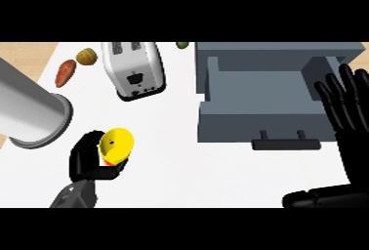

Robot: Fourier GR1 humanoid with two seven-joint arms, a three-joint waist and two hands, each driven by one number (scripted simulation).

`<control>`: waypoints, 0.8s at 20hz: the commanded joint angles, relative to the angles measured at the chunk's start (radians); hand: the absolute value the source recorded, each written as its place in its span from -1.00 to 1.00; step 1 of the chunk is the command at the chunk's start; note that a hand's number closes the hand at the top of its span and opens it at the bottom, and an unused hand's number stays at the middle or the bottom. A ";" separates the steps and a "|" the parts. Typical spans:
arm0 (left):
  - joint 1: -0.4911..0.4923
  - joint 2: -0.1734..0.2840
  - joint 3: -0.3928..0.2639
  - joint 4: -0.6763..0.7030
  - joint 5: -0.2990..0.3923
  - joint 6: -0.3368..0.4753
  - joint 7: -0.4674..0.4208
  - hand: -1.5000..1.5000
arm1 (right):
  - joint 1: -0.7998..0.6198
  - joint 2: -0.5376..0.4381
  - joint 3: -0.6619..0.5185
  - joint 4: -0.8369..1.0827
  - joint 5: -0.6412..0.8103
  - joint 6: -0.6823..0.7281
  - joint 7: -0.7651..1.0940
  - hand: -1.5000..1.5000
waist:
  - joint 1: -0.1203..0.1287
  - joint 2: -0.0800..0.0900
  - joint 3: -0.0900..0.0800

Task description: Pick up the cup, place it into the drawer and close the drawer

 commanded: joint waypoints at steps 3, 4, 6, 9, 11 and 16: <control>0.003 0.024 -0.009 -0.166 0.029 -0.084 0.021 1.00 | -0.017 -0.019 -0.027 0.031 -0.014 0.010 0.002 -1.00 | 0.010 -0.003 0.001; 0.001 0.030 -0.021 -0.183 0.022 -0.089 0.037 1.00 | -0.007 0.003 0.001 0.040 0.027 -0.006 -0.019 -1.00 | 0.009 -0.003 0.001; 0.018 -0.027 -0.061 -0.262 0.012 -0.057 0.067 1.00 | 0.023 0.000 -0.011 0.036 0.017 0.010 -0.047 -1.00 | 0.010 -0.004 0.001; 0.020 -0.012 -0.116 -0.386 -0.017 -0.031 0.160 1.00 | -0.006 0.002 0.013 -0.055 0.014 -0.034 0.077 -1.00 | 0.009 -0.006 0.001; 0.039 0.026 -0.128 -0.485 -0.006 -0.060 0.228 1.00 | 0.040 -0.016 -0.030 -0.041 -0.028 0.011 0.021 -1.00 | 0.008 -0.006 0.001; 0.033 -0.022 -0.157 -0.736 0.032 0.042 0.443 1.00 | 0.069 -0.017 -0.047 0.003 -0.029 0.032 -0.025 -1.00 | 0.008 -0.004 0.001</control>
